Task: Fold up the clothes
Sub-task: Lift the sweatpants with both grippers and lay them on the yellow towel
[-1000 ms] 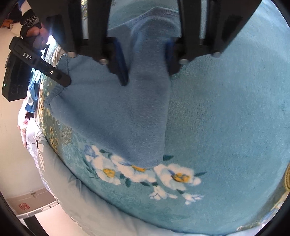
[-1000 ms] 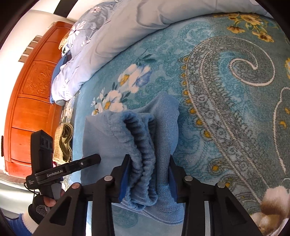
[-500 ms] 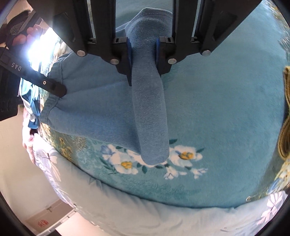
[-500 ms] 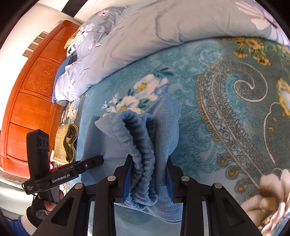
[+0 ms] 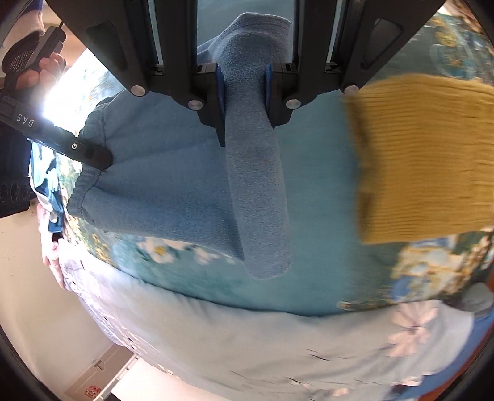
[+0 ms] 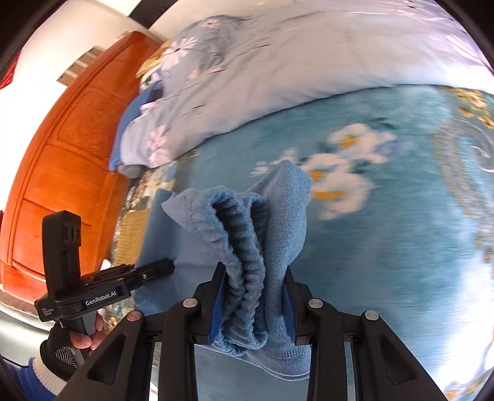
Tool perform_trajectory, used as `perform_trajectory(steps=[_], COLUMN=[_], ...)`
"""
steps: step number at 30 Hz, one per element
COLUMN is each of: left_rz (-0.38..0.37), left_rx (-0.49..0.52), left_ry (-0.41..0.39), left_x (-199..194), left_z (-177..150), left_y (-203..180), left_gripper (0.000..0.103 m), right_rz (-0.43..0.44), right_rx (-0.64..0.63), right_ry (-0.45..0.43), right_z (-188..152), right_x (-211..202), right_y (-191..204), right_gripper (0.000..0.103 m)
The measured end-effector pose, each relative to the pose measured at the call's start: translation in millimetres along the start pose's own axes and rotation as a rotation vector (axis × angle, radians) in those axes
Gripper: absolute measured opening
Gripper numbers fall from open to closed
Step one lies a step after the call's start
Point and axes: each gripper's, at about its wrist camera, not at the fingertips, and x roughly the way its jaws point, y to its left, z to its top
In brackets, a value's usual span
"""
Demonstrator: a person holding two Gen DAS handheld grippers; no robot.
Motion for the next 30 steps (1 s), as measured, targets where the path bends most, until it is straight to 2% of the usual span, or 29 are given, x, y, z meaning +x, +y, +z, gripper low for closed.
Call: perform_trajectory(steps=[8,15,18,22,30], left_rz=[0.098,0.146,0.159,0.137,0.096], left_rx=[-0.036,-0.057,-0.039,-0.059,-0.041], left_ry=[-0.054,-0.074,-0.085,-0.07,-0.035], left_x=[-59.4,-81.9,-79.7,-65.6,-37.0], left_z=[-11.2,-7.3,-3.6,-0.5,-6.7], left_y=[111.1,195.0,221.1,254.8,276.4], left_gripper=[0.02,0.02,0.02,0.02,0.021], right_rz=[0.109,0.179,0.194,0.19,0.11], right_rx=[-0.098,-0.158,-0.161,-0.146,-0.129], right_ry=[0.029,0.079,0.101,0.127,0.157], right_z=[12.2,22.3,23.0,22.9,22.7], right_x=[66.1,131.4,159.2,193.1,231.5], right_y=[115.4,191.5,209.7,221.5,219.3], right_gripper=[0.034,0.034,0.034,0.034,0.034])
